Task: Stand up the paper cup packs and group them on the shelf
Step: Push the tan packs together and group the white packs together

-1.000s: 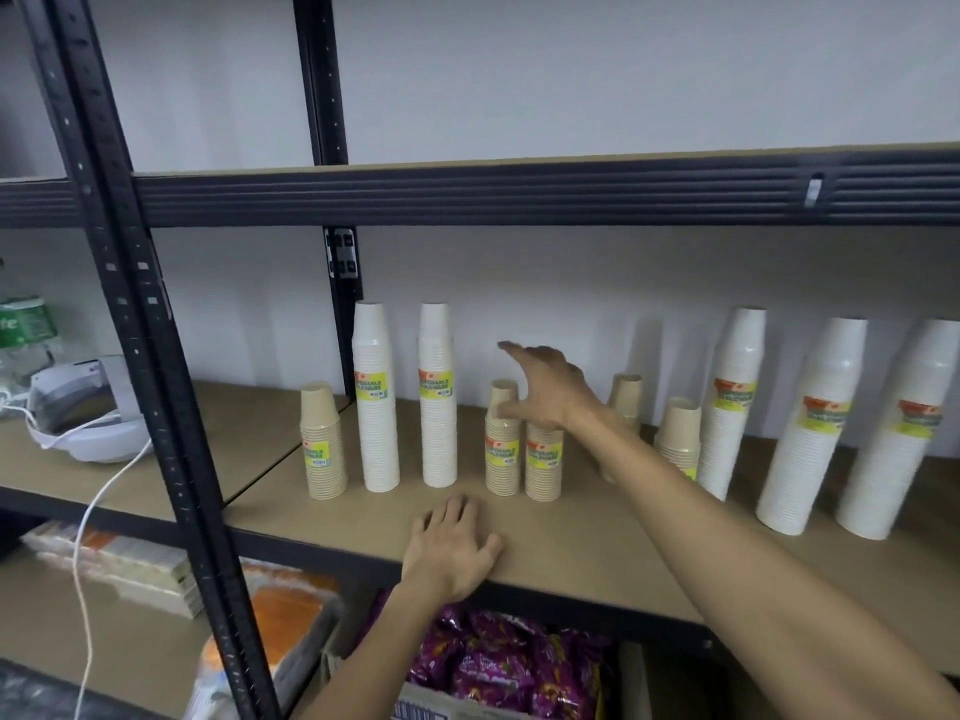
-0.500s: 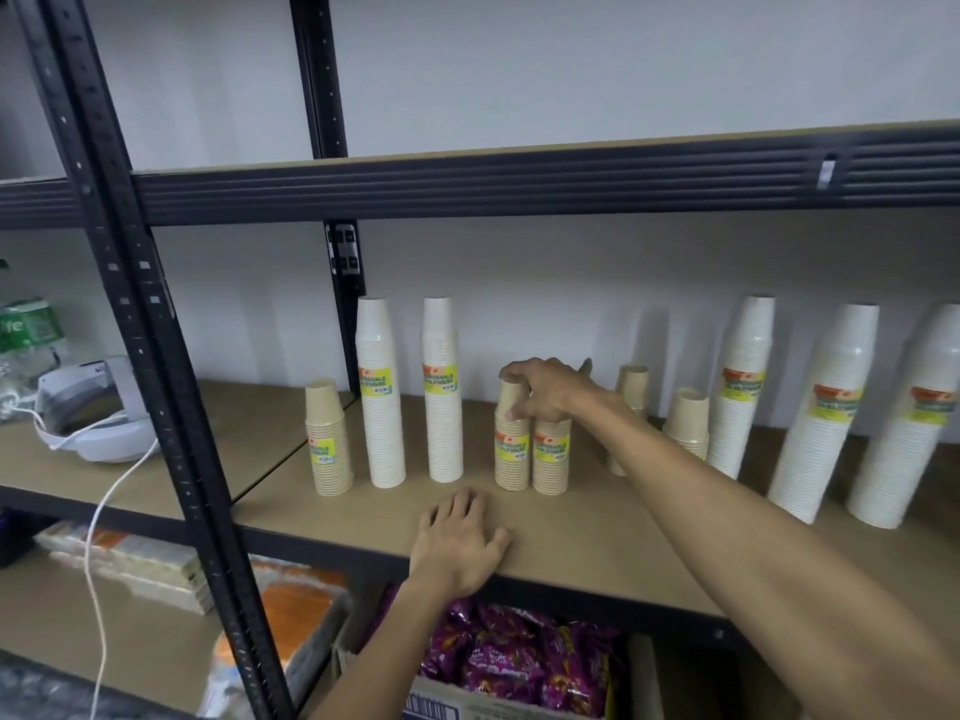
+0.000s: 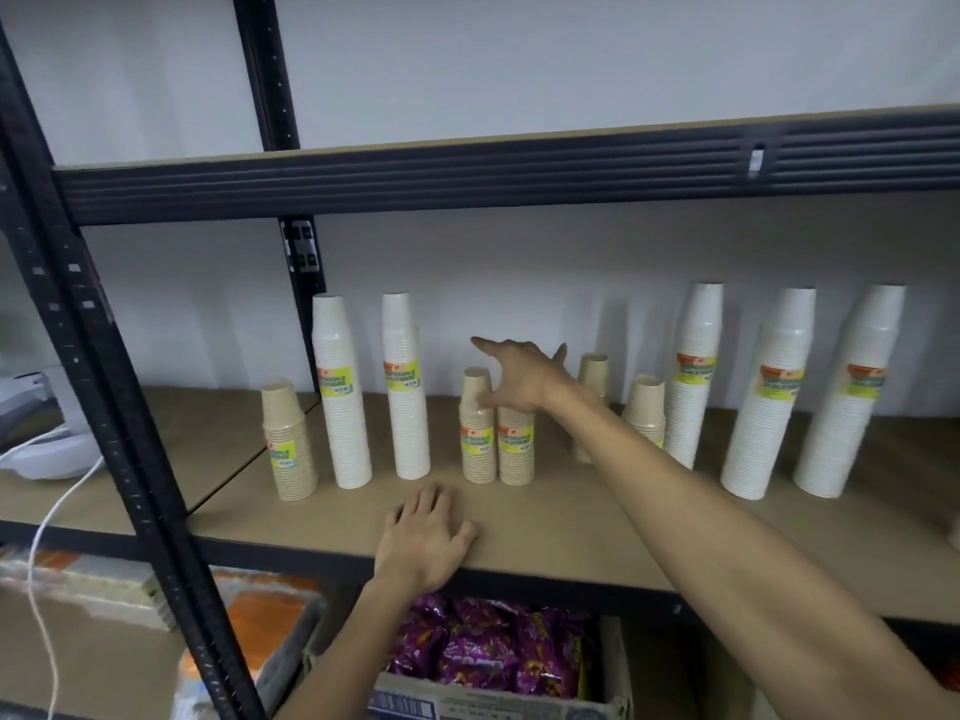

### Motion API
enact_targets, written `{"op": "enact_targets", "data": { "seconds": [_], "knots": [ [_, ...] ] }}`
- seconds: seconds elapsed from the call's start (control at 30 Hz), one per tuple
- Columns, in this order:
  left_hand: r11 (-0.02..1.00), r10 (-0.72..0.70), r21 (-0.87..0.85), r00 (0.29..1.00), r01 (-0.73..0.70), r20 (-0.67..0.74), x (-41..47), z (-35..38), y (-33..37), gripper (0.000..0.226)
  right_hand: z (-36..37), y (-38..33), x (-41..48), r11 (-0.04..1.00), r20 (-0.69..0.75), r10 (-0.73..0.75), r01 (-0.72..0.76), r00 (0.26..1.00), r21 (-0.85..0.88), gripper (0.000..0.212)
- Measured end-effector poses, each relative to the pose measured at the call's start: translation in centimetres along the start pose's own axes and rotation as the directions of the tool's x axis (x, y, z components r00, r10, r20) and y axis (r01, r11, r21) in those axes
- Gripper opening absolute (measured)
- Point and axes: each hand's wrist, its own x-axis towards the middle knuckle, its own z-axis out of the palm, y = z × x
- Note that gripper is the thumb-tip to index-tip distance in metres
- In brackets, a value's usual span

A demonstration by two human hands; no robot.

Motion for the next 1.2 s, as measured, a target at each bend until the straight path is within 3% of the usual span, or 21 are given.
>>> {"op": "enact_targets", "data": {
  "seconds": [0.13,0.23,0.3,0.4,0.5,0.57,0.77,0.97,1.2],
  "knots": [
    [1.000,0.001,0.010,1.000,-0.001,-0.009,0.1,0.0,0.1,0.064,-0.2,2.2,-6.0,0.969,-0.341,0.017,0.069,0.940,0.239,0.068],
    [1.000,0.007,0.005,1.000,-0.007,-0.005,0.1,0.1,0.2,0.064,1.5,4.3,-11.2,0.920,-0.594,0.178,0.081,0.785,0.383,0.037],
    [1.000,0.001,0.007,1.000,-0.001,0.003,0.1,0.1,0.1,0.064,3.0,6.3,-13.7,0.863,-0.649,0.369,0.014,0.665,0.505,0.019],
    [1.000,-0.011,0.008,1.000,0.011,0.015,0.0,0.0,0.3,0.065,5.9,10.0,-15.4,0.725,-0.529,0.606,-0.139,0.593,0.674,0.032],
    [1.000,-0.012,0.005,1.000,0.012,0.018,-0.2,-0.2,0.4,0.064,8.1,11.9,-14.7,0.619,-0.286,0.691,-0.339,0.664,0.708,0.066],
    [1.000,-0.016,-0.002,1.000,0.016,0.016,-0.3,-0.4,0.4,0.063,9.1,12.3,-13.7,0.616,-0.205,0.667,-0.376,0.717,0.693,0.069],
    [0.999,-0.031,-0.020,1.000,0.031,-0.002,-0.5,-0.5,0.5,0.063,10.3,10.8,-12.6,0.664,-0.182,0.575,-0.325,0.798,0.673,0.042],
    [0.994,-0.095,-0.061,0.995,0.093,-0.033,-0.5,-0.2,0.7,0.067,13.4,4.0,-11.3,0.752,-0.177,0.373,-0.185,0.911,0.632,0.054],
    [0.975,-0.180,-0.148,0.977,0.163,-0.115,-0.5,-0.2,0.8,0.054,15.5,-1.3,-8.5,0.740,-0.202,0.294,-0.088,0.934,0.667,0.060]
  ]
}}
